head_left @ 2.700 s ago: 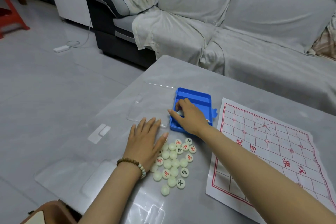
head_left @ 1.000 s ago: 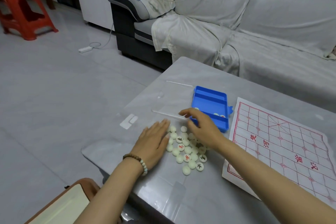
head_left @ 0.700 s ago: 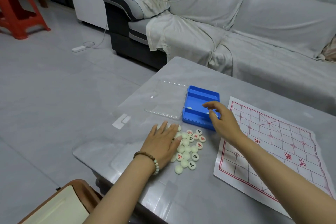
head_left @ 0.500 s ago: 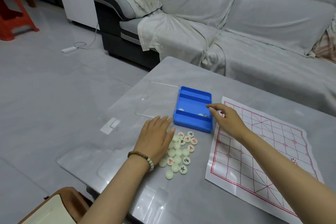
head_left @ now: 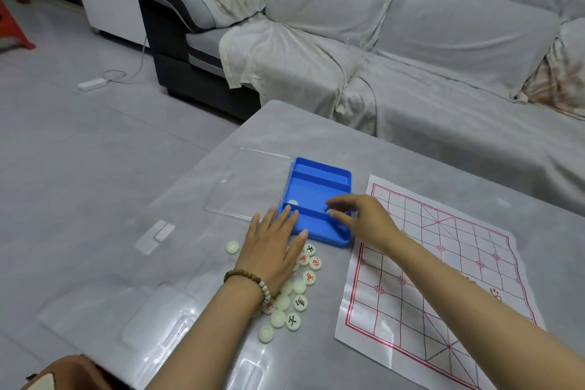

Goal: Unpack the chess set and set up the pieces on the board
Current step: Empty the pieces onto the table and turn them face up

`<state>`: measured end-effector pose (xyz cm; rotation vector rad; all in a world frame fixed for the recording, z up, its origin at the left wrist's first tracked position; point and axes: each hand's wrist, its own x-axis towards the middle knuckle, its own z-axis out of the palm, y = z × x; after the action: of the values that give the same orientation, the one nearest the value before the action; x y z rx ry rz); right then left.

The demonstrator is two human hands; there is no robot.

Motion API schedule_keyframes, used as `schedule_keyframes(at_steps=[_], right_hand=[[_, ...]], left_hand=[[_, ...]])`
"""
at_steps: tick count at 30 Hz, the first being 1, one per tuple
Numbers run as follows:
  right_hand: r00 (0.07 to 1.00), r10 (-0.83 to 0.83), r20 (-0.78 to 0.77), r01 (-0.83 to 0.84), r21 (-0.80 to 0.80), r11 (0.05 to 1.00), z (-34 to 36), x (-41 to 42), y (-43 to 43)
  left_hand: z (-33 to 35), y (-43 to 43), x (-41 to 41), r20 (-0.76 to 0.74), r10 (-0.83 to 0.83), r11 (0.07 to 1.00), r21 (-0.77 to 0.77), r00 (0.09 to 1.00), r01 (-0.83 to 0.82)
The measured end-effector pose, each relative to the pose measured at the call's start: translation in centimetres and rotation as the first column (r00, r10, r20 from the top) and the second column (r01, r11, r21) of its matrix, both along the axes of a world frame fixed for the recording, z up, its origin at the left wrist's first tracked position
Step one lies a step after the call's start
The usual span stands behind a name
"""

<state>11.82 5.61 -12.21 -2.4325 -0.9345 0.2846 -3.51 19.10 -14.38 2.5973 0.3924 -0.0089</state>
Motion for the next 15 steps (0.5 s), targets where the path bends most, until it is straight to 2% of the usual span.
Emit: schedule_keyframes(at_steps=[3, 6, 11, 13, 15], right_hand=[[0.988, -0.049, -0.144, 0.069, 0.133, 0.989, 0.0, 0.1, 0.2], [0.98, -0.042, -0.193, 0.08, 0.195, 0.977, -0.3, 0.1, 0.0], [0.969, -0.046, -0.244, 0.144, 0.399, 0.906, 1.2, -1.5, -0.5], [0.943, 0.038, -0.331, 0.09, 0.364, 0.927, 1.8, -3.2, -1.2], [0.905, 0.106, -0.413, 0.005, 0.26, 0.966, 1.4, -5.0, -2.0]], left_hand=[[0.1, 0.2, -0.1, 0.04, 0.011, 0.999, -0.034, 0.999, -0.01], [0.2, 0.3, -0.2, 0.057, 0.01, 0.999, -0.052, 0.998, -0.007], [0.5, 0.4, -0.5, 0.072, 0.009, 0.998, -0.065, 0.997, -0.004], [0.6, 0.5, -0.7, 0.085, 0.013, 0.997, -0.082, 0.996, -0.006], [0.7, 0.6, -0.9, 0.09, 0.017, 0.996, -0.086, 0.996, -0.009]])
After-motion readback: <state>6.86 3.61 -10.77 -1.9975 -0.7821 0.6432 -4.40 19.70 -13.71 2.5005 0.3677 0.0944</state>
